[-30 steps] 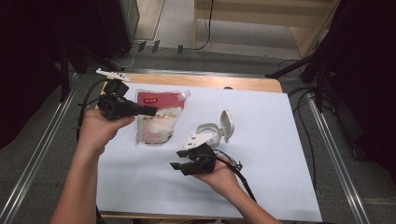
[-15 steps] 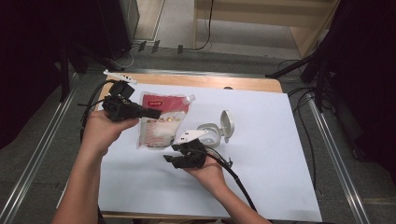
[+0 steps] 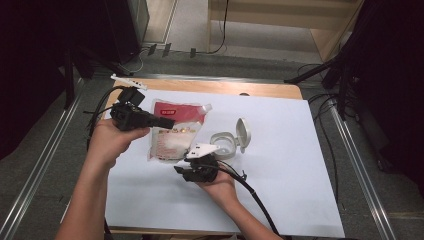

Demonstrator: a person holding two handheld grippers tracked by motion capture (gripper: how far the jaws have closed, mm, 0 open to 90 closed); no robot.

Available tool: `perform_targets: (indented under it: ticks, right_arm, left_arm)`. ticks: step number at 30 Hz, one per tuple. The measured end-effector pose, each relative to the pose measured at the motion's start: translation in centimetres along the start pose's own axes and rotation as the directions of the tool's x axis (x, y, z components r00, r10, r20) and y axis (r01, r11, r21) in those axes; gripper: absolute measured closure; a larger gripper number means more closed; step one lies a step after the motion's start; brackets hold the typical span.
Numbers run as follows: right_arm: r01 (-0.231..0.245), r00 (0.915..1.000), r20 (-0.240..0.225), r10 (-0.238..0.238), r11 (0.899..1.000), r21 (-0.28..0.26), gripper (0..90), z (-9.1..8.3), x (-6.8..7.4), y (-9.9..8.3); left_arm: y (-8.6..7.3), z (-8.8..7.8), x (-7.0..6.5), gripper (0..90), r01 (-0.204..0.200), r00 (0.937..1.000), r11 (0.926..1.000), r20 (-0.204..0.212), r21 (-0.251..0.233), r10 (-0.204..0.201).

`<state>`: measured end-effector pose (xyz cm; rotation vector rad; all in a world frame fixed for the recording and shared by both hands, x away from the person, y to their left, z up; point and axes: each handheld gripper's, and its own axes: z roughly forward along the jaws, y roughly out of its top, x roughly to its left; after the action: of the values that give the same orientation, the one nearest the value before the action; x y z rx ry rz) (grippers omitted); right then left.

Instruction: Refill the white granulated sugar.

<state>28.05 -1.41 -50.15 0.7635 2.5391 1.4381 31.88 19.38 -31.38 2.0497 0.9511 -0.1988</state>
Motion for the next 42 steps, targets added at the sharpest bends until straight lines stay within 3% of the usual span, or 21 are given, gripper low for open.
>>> perform_targets:
  ticks: [1,6,9,13,16,18,20,22,26,29,31,33,37,38,39,42]
  right_arm:
    - [0.008,0.9999,0.010,-0.008,1.000,-0.025,54.9,-0.1,0.0,0.1]
    - [0.028,0.9984,0.051,-0.026,0.999,-0.028,55.1,0.0,-0.2,-0.2]
    - [0.008,0.9972,0.074,-0.004,0.999,-0.052,53.7,0.0,-0.5,-0.4]
    - [-0.007,0.9966,0.081,0.013,0.996,-0.084,53.1,-0.2,-0.5,-0.5]
    - [0.015,0.9964,0.085,-0.006,0.995,-0.102,57.8,-0.5,-0.1,-0.3]
    - [0.059,0.9953,0.083,-0.051,0.993,-0.106,60.1,-0.7,0.5,-0.3]
    - [0.055,0.9967,0.066,-0.048,0.993,-0.107,60.1,-0.8,0.5,-0.3]
    - [0.038,0.9988,0.037,-0.034,0.993,-0.116,60.0,-0.9,0.8,-0.4]
    - [0.018,0.9998,0.005,-0.017,0.993,-0.117,59.8,-1.3,1.2,-0.3]
    - [0.034,0.9994,0.004,-0.034,0.993,-0.111,59.3,-1.7,1.7,-0.3]
    - [0.044,0.9990,0.004,-0.044,0.994,-0.104,58.6,-1.9,2.0,-0.3]
    - [0.019,0.9997,-0.012,-0.020,0.995,-0.100,58.1,-2.1,2.3,-0.2]
    - [-0.019,0.9992,-0.036,0.015,0.995,-0.096,57.6,-2.4,2.7,0.1]
    - [-0.019,0.9992,-0.036,0.015,0.995,-0.096,57.6,-2.4,2.7,0.1]
    - [-0.057,0.9969,-0.060,0.051,0.994,-0.094,57.6,-2.7,2.9,0.2]
    - [-0.073,0.9954,-0.068,0.067,0.993,-0.089,57.6,-2.9,2.9,0.3]
  left_arm:
    - [0.0,0.3,0.0,90.0,0.010,0.9999,0.9999,0.011,0.005,-0.010]
    - [0.0,0.5,0.1,90.0,0.040,0.9988,0.9991,0.029,0.013,-0.040]
    - [-0.1,0.4,0.2,90.0,0.052,0.9978,0.9985,0.040,0.015,-0.053]
    - [-0.1,0.5,0.2,90.0,0.053,0.9962,0.9982,0.068,0.029,-0.055]
    - [0.0,0.8,0.1,90.0,0.057,0.9956,0.9980,0.074,0.027,-0.059]
    - [0.0,1.0,0.2,90.0,0.061,0.9952,0.9979,0.075,0.021,-0.062]
    - [0.0,1.0,0.2,90.0,0.064,0.9949,0.9977,0.076,0.019,-0.066]
    - [0.1,1.1,0.1,90.0,0.055,0.9982,0.9985,0.025,0.009,-0.055]
    - [0.1,1.3,0.1,90.0,0.040,0.9989,0.9992,-0.025,0.000,-0.040]
    - [0.1,1.9,0.1,88.2,0.024,0.9975,0.9996,-0.067,0.018,-0.022]
    - [0.1,2.3,0.0,87.2,-0.010,0.9978,0.9995,-0.065,0.031,0.012]
    - [0.1,2.8,-0.1,86.6,-0.024,0.9975,0.9988,-0.065,0.043,0.027]
    - [0.1,3.7,-0.3,83.1,-0.038,0.9960,0.9969,-0.079,0.069,0.043]
    - [0.1,3.7,-0.3,82.8,-0.038,0.9960,0.9969,-0.079,0.069,0.043]
    - [0.1,3.9,-0.4,82.7,-0.040,0.9964,0.9965,-0.072,0.074,0.046]
    - [0.1,4.1,-0.4,82.4,-0.039,0.9968,0.9962,-0.067,0.078,0.045]
